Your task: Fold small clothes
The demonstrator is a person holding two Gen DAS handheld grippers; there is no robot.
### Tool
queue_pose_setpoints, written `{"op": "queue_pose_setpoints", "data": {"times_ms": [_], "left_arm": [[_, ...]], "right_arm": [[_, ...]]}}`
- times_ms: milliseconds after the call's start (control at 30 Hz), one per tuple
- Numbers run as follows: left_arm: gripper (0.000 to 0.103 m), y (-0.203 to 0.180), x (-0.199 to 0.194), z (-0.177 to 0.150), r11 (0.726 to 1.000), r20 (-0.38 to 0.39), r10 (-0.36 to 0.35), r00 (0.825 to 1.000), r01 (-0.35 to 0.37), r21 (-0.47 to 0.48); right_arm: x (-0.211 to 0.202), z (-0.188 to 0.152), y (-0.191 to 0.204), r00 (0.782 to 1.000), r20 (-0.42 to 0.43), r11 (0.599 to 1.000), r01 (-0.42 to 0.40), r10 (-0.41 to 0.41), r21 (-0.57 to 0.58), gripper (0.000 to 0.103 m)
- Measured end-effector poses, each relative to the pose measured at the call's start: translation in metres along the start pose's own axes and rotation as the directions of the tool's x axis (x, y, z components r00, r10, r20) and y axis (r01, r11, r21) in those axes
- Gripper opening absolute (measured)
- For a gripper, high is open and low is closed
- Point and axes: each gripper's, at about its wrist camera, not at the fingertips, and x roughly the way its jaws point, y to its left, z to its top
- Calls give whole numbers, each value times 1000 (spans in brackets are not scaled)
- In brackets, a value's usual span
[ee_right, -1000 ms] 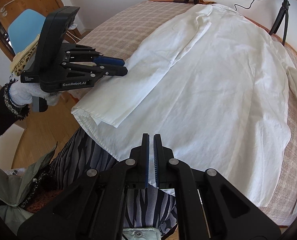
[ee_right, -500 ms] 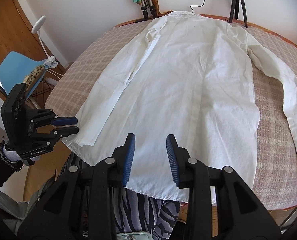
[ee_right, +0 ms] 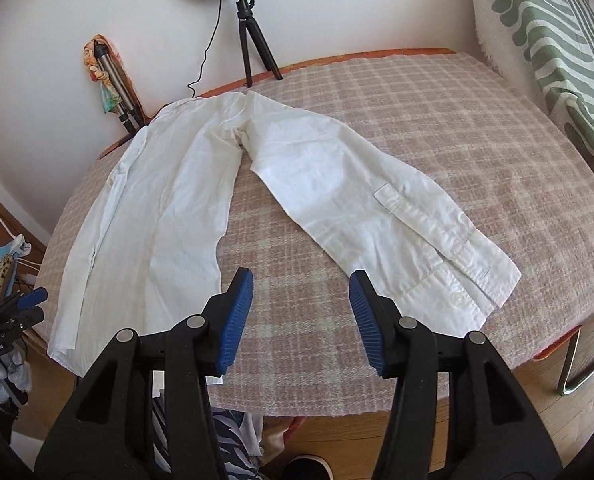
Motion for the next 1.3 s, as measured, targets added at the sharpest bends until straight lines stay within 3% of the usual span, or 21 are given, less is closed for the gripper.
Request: {"op": "queue_pose_setpoints", "data": {"times_ms": [333,533,700,767,833,1100,1300], "left_arm": [[48,-30,33,23,999,-8,-48,999,48,-9],[48,-34,44,31,998,-22,-57,998,57,-5],[48,-28,48,35,998,-24,-57,998,57,-24],[48,-25,49,35,997,-23,-64,998,63,-42],[48,-24,48,35,997,-21,-63,998,62,-51],[48,-17,45,31,993,-2,-81,997,80,-88],[48,-3,53,30,973,-10,-149,989,145,-181]], "right_arm": [[7,14,-116,979,-27,964,203,-202,170,59],[24,8,-160,980,-87,933,198,-180,302,59],[24,4,-151,981,-81,943,193,-177,270,59],[26,5,-142,981,-85,951,190,-175,243,41],[31,5,-134,984,-100,959,169,-149,226,8],[9,15,-96,1000,-9,967,26,-25,255,6],[-22,26,-14,987,76,982,-152,144,114,6]]}}
